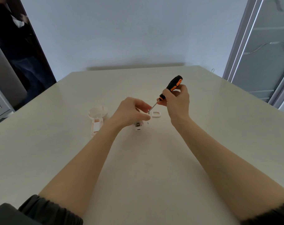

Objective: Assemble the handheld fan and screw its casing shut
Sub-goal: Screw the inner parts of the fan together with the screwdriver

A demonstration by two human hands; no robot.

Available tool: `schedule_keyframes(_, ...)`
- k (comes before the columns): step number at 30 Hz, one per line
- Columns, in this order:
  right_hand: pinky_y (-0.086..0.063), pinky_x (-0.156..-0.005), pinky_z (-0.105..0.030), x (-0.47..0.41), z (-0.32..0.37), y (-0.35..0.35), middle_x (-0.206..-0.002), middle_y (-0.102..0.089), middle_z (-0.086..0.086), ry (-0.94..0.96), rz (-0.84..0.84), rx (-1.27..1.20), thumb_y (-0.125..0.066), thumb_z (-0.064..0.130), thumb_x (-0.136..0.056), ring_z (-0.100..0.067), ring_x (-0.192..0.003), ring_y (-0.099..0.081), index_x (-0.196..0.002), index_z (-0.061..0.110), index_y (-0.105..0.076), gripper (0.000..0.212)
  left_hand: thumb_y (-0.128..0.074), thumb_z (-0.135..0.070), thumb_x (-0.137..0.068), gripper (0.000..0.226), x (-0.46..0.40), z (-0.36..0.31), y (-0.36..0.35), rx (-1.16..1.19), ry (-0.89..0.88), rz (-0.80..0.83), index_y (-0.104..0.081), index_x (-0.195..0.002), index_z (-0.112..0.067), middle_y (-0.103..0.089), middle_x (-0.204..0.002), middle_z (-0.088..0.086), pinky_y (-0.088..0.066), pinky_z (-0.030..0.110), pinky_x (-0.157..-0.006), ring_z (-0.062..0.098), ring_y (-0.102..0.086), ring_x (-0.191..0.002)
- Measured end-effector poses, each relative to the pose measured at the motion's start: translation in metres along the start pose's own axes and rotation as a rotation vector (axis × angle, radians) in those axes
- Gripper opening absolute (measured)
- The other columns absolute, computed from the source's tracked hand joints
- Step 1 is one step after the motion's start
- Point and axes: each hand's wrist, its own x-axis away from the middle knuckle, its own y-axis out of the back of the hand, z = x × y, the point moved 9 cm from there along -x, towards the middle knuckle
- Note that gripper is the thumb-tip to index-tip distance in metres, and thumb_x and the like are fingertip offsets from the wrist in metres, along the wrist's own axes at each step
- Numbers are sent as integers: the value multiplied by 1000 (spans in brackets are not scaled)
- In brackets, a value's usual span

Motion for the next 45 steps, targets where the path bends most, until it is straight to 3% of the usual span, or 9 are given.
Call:
schedule_keyframes(4,-58,-66,-29,1,1,0,-87,-62,-16,2,-1,-11,-55,5,-85,-23,-59,-65,-105,10,-47,23,-81,-27,-69,19,0,0,1,-7,-14,-49,-76,-87,-22,-66,-76,-12,-42,10,-58,-1,-55,-63)
schedule_keyframes(10,-55,-60,-23,2,2,0,-88,-62,-15,0,1,-23,-55,5,-86,-24,-62,-66,-105,12,-46,23,-78,-22,-74,9,0,0,5,-1,-10,-122,-77,-81,-17,-65,-69,-13,-41,3,-56,-3,-57,-64)
schedule_keyframes(16,-56,-61,-24,1,4,2,-89,-61,-16,11,-10,-35,-55,5,-86,-21,-58,-65,-105,11,-46,22,-77,-18,-75,6,-2,0,4,-12,-26,-134,-77,-81,-17,-67,-72,-8,-49,23,-74,13,-62,-77)
schedule_keyframes(21,-55,-58,-22,1,4,2,-88,-61,-14,22,-10,-30,-55,5,-86,-21,-59,-65,-103,12,-45,21,-74,-15,-77,8,-3,2,7,-16,-27,-151,-77,-83,-18,-65,-70,-12,-42,3,-60,1,-56,-67)
schedule_keyframes(26,-54,-56,-22,-1,4,3,-80,-57,-6,53,-7,17,-55,4,-85,-23,-60,-62,-99,13,-44,20,-71,-22,-79,8,-4,-2,4,-214,-70,-134,-75,-81,-29,-61,-71,-17,-39,19,-65,2,-54,-70)
schedule_keyframes(31,-53,-57,-21,-1,5,3,-75,-56,1,113,3,150,-56,6,-84,-19,-56,-60,-99,13,-44,20,-72,-28,-77,5,-4,-9,-9,-391,-123,-66,-75,-78,-32,-52,-70,-16,-34,21,-66,2,-48,-74)
schedule_keyframes(36,-55,-68,-42,0,5,3,-70,-54,-1,148,11,216,-58,7,-82,-29,-63,-61,-96,14,-45,21,-72,-35,-76,7,-10,-11,-25,-542,-143,-48,-74,-83,-33,-59,-74,-19,-31,23,-83,13,-42,-97)
schedule_keyframes(39,-56,-70,-47,0,6,4,-69,-55,-2,149,7,205,-58,7,-81,-39,-71,-63,-96,14,-45,21,-71,-37,-73,4,-16,-7,-30,-577,-115,-45,-68,-71,-39,-68,-83,-9,-34,29,-96,20,-48,-102)
schedule_keyframes(45,-55,-70,-48,0,7,5,-71,-56,-3,142,3,204,-58,8,-81,-41,-75,-64,-97,13,-45,22,-67,-34,-76,9,-23,2,-35,-614,-54,-6,-63,-70,-39,-68,-93,3,-36,33,-95,28,-45,-109)
